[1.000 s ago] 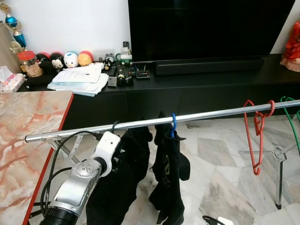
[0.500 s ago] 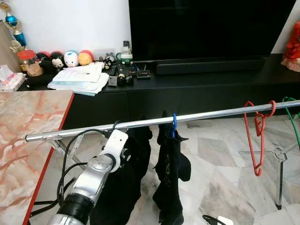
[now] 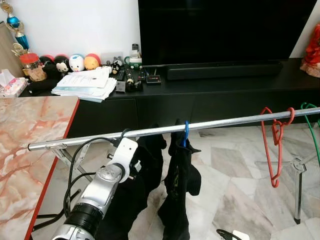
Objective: Hang hanger
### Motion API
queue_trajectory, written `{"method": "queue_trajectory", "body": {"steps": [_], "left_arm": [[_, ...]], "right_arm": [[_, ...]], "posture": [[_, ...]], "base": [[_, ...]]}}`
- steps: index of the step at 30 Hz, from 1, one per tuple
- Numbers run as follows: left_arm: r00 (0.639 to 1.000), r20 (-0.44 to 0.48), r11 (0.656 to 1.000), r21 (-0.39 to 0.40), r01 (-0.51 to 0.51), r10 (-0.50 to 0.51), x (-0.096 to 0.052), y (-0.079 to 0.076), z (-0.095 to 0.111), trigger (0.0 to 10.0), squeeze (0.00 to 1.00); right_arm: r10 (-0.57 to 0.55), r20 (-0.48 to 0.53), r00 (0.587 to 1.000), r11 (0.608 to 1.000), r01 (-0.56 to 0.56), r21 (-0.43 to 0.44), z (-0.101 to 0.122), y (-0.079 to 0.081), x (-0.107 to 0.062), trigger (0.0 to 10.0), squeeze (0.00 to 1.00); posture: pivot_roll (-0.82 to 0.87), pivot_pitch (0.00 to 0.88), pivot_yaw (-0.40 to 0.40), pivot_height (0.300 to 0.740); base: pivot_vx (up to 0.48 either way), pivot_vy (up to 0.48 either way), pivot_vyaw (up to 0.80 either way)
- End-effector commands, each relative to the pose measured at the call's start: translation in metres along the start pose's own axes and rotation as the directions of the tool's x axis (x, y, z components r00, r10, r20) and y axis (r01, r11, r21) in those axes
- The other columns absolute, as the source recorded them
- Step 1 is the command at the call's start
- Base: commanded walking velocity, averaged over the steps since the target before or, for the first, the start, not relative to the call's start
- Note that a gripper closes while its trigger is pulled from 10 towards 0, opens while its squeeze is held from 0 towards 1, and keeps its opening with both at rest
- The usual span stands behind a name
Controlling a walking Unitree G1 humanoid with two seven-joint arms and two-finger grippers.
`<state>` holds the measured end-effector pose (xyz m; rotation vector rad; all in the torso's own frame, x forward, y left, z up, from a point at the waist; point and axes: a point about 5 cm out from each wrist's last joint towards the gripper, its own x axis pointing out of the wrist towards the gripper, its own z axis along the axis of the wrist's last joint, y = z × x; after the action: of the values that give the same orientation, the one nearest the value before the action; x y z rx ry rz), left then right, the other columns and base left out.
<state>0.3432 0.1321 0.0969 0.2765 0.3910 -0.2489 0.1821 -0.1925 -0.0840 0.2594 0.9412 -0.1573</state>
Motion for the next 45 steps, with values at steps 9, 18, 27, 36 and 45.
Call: {"method": "queue_trajectory", "body": {"steps": [9,18,27,36,45], "left_arm": [[1.0,-0.021,0.999,0.048,-0.004,0.005,0.0,-0.001,-0.005,0.0,0.0],[0.998,0.032,0.997,0.032,-0.063,0.062,-0.003,0.004,0.0,0.0,0.0],[0.986,0.112,0.992,-0.051,-0.117,0.122,-0.01,0.011,0.006,0.0,0.0],[0.97,0.19,0.983,-0.127,-0.133,0.155,-0.025,0.018,0.008,0.0,0.0],[0.977,0.164,0.988,-0.092,-0.123,0.137,-0.06,0.018,-0.033,0.0,0.0]], "right_arm": [[0.002,-0.019,1.0,1.0,-0.002,-0.005,-0.003,-0.001,0.0,10.0,0.0],[0.003,-0.02,1.0,1.0,-0.003,-0.001,-0.003,0.0,0.0,10.0,0.0],[0.006,-0.016,1.0,1.0,-0.006,0.009,-0.003,0.002,0.0,10.0,0.0],[0.005,-0.011,1.0,1.0,-0.005,0.016,-0.003,0.001,0.0,10.0,0.0],[0.003,-0.011,1.0,1.0,-0.003,0.014,-0.003,0.0,0.0,10.0,0.0]], "posture": [[0.07,0.055,0.01,0.74],[0.07,0.058,0.011,0.74],[0.08,0.056,0.012,0.74],[0.08,0.056,0.012,0.74],[0.08,0.059,0.01,0.74]], "base": [[0.0,0.0,0.0],[0.0,0.0,0.0],[0.0,0.0,0.0],[0.0,0.0,0.0],[0.0,0.0,0.0]]}}
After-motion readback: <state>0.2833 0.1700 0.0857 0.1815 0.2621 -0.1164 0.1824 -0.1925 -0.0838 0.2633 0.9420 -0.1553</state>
